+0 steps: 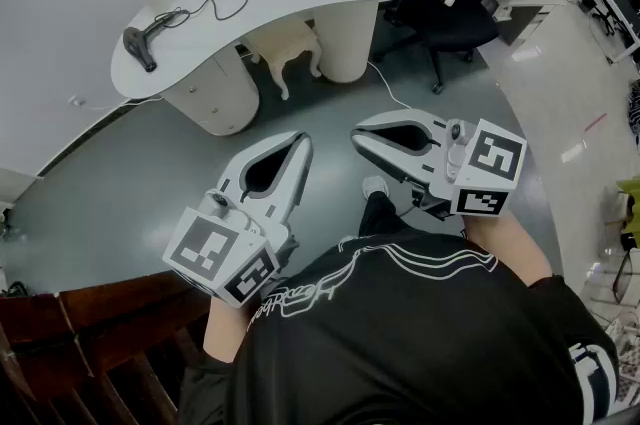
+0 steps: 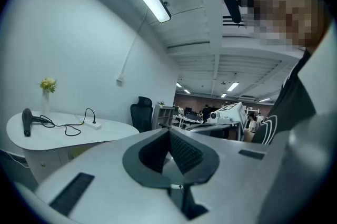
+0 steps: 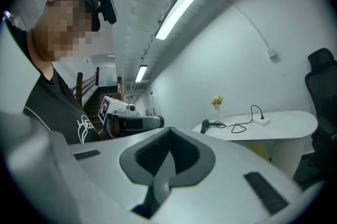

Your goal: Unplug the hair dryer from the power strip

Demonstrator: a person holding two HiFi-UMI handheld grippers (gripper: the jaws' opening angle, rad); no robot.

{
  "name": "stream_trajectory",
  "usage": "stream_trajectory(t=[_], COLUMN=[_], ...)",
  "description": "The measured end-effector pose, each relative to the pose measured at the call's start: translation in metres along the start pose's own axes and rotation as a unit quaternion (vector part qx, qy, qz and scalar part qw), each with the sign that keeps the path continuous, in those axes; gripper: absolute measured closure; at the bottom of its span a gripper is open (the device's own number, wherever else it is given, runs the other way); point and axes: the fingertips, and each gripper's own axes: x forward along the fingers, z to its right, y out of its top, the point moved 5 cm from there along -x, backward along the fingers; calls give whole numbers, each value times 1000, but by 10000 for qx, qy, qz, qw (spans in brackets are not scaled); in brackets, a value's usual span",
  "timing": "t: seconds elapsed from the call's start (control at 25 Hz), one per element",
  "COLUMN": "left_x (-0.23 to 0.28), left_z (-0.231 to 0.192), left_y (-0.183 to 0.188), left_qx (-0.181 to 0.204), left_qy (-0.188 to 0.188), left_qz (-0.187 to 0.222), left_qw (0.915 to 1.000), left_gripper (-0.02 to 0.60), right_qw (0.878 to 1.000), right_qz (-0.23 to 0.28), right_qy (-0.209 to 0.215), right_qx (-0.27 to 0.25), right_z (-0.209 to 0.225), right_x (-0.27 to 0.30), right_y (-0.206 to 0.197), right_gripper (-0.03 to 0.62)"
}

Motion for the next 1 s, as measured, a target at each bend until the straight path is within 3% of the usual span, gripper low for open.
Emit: stream_trajectory(t=[0.6, 0.84, 1.0], left_x=[10, 37, 73], left_z=[-18, -46, -74], left_y=[11, 11, 14], left_qx=[101, 49, -14], left_qy=[2, 115, 186], left_qz=[40, -41, -109], left_qw=[9999, 9999, 9998], left_gripper=[578, 578, 578], right_qw=[9999, 10000, 9996], right_qz=[-12, 81, 183], right_qy=[-9, -19, -53], right_qx=[-150, -29, 223], right_z=[18, 61, 113], right_x=[9, 15, 18], right_y=[12, 14, 16], right_gripper=[595, 595, 595])
